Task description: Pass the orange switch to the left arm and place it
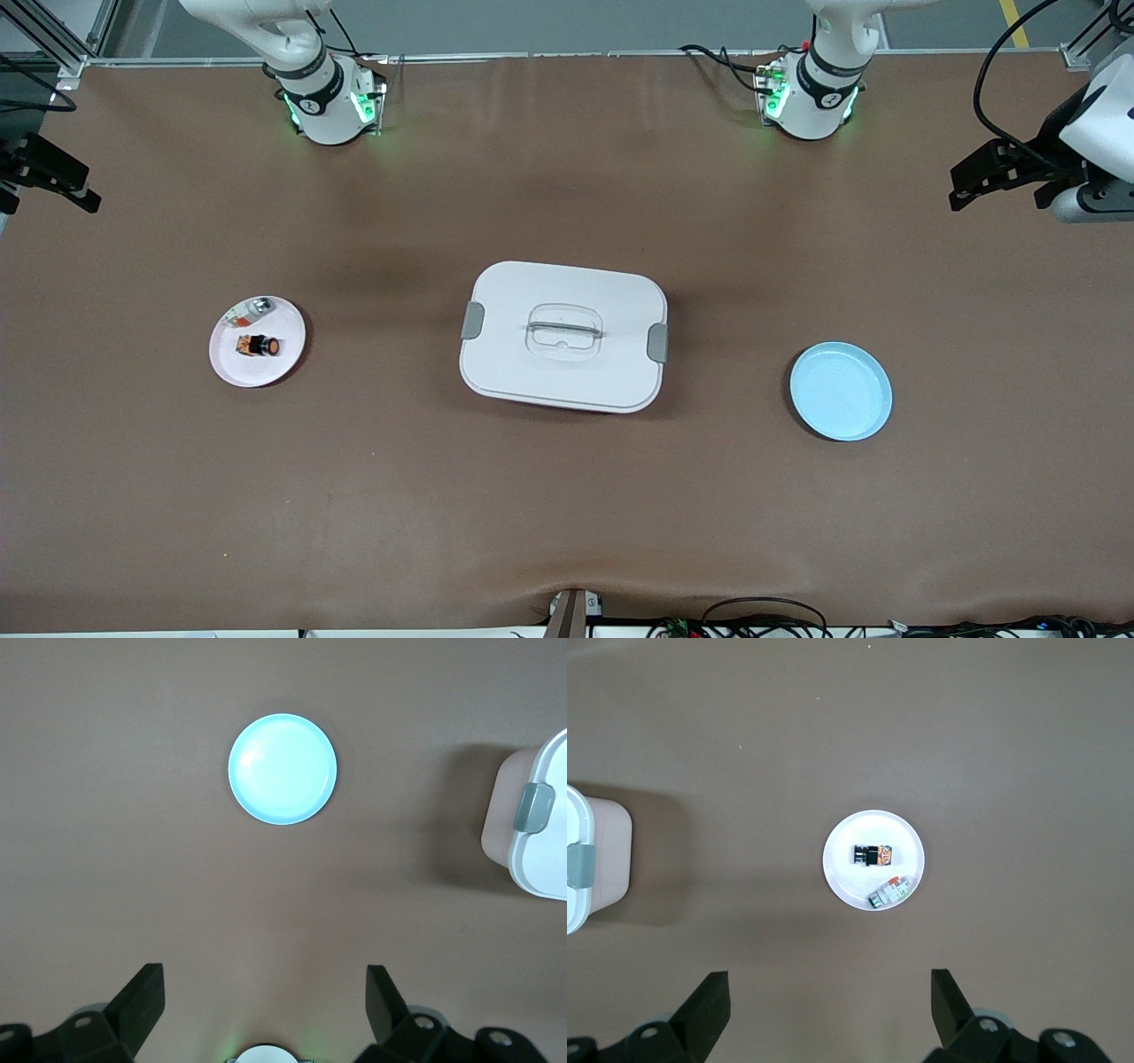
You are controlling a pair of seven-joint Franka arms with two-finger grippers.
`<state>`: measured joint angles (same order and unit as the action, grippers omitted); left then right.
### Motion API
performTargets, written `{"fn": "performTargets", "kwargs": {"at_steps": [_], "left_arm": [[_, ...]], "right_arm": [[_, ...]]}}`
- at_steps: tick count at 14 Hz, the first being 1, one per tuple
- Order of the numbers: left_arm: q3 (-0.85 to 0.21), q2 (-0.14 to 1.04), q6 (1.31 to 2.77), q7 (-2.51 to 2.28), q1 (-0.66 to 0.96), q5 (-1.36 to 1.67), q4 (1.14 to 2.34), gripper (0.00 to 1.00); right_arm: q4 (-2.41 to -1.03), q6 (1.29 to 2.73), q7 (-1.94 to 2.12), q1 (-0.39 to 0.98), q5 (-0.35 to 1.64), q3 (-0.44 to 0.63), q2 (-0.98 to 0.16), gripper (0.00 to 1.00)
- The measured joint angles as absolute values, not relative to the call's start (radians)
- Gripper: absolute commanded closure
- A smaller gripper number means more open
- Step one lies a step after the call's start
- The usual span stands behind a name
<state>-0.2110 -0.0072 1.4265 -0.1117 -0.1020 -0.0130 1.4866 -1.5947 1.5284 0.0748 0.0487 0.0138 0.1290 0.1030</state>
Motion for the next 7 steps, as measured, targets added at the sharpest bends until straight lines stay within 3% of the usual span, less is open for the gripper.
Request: {"fn": "performTargets", "kwargs": {"at_steps": [7], "left_arm": [[-0.212, 0.002, 1.426, -0.112, -0.101, -0.013, 1.494, 0.0]], "right_arm": [[-1.597, 1.516, 0.077, 0.049, 0.014, 0.129, 0.091, 0.0]]}}
